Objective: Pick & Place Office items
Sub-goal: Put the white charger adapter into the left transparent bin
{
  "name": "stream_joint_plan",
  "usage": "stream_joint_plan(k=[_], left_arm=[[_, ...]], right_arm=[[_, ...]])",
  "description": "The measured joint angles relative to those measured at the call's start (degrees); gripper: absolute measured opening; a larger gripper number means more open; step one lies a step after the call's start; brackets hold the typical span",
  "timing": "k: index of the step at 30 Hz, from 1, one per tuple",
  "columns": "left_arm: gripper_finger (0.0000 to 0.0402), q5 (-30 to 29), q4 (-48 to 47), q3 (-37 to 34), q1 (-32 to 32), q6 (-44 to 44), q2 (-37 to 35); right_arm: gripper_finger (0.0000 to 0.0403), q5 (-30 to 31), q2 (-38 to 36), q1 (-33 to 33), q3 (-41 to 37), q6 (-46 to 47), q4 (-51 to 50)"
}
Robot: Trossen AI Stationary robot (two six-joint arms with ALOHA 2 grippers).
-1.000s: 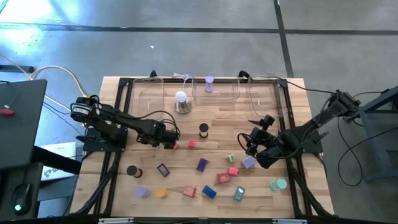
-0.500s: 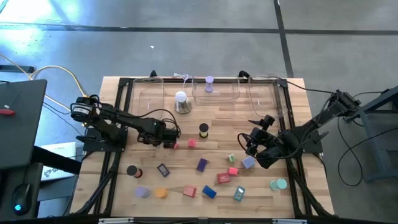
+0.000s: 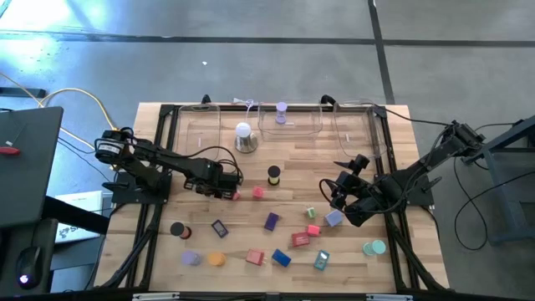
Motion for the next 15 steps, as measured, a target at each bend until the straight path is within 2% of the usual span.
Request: stream_joint_plan(k=[7,15], left_arm=[[0.0155,-1.3,0.3,0.0,-0.2,6.2,0.0],[0.0135,-5.7,3.7,0.0,-3.3,10.3,0.0]], right_arm=[[0.0295,0.0,0.0,0.0,0.0,0.0,0.0],[0.0295,0.0,0.0,0.0,0.0,0.0,0.0]])
